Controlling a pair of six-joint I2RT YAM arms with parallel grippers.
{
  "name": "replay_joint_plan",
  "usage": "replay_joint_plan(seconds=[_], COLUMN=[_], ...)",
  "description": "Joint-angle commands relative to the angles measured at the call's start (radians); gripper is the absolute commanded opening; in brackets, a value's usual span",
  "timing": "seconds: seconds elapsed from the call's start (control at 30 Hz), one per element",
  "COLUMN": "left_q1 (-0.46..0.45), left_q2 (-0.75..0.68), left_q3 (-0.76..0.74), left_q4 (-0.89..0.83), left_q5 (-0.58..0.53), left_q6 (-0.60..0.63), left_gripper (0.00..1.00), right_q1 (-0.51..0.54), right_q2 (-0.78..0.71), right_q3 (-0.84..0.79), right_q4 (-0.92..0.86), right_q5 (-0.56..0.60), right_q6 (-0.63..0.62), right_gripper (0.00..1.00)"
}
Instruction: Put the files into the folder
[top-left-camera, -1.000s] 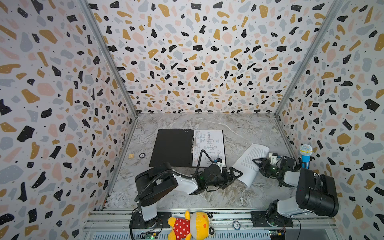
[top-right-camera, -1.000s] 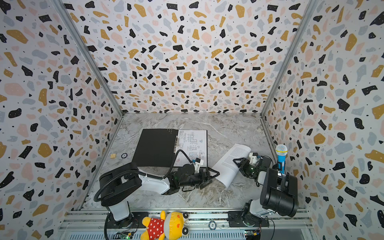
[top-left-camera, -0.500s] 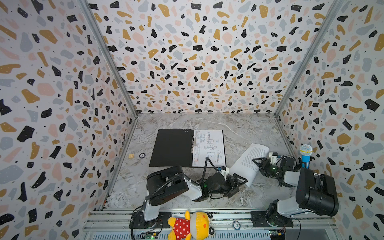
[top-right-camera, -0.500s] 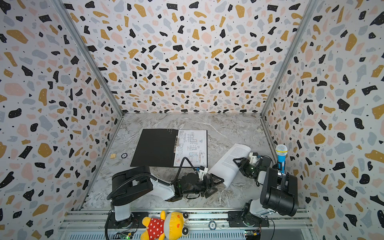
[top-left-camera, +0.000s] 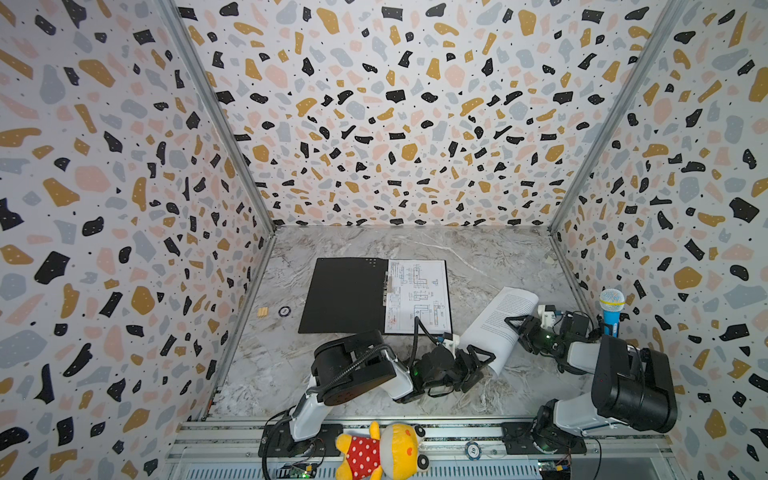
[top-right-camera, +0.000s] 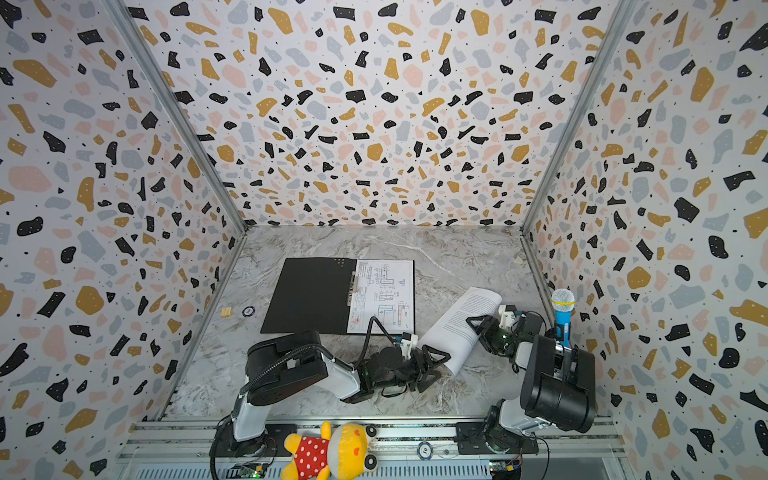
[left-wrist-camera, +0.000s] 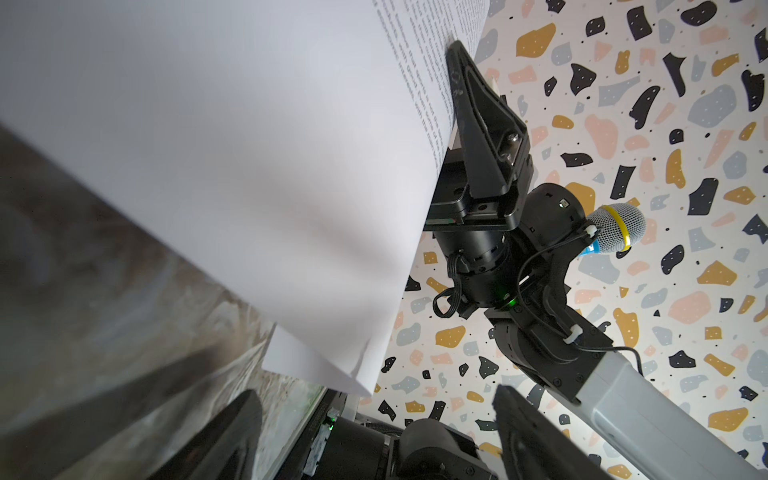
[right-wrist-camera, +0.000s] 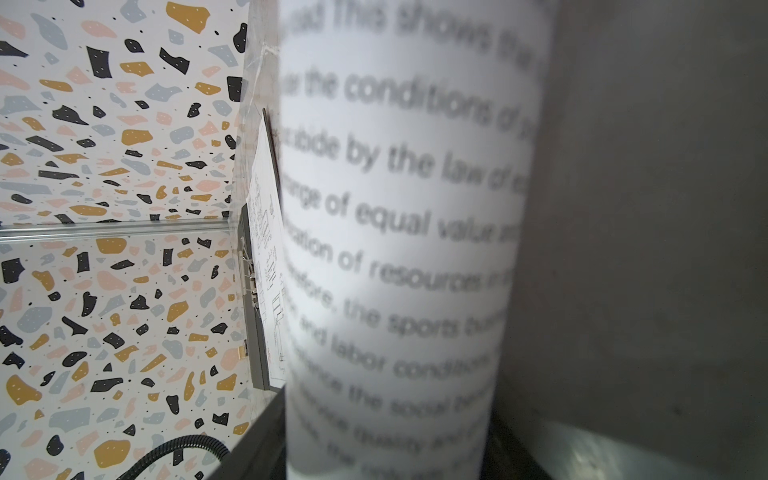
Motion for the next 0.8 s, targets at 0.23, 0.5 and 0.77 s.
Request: replay_joint_plan(seconds=[0.23, 0.5, 0.77], left_q1=[-0.004, -0.001, 0.004], left_q2=[0.060, 0.080, 0.103], left_q3=[0.034, 0.056, 0.066], left_q4=[0.104, 0.136, 0.142], left_q5=[-0.051, -0.101, -0.119], left_q6=[-0.051, -0.056, -0.064], left_gripper=[0.72, 0.59, 0.44], right_q1=[-0.001, -0.001, -0.001], right_q2=[0.024, 0.022, 0.026], right_q3=[-0.034, -0.042, -0.038], right_q4=[-0.093, -0.087, -0.085], right_q5=[0.103, 0.098, 0.095], right_q6=[-0.003, -0.002, -0.001], right_gripper=[0.60, 0.60, 0.60])
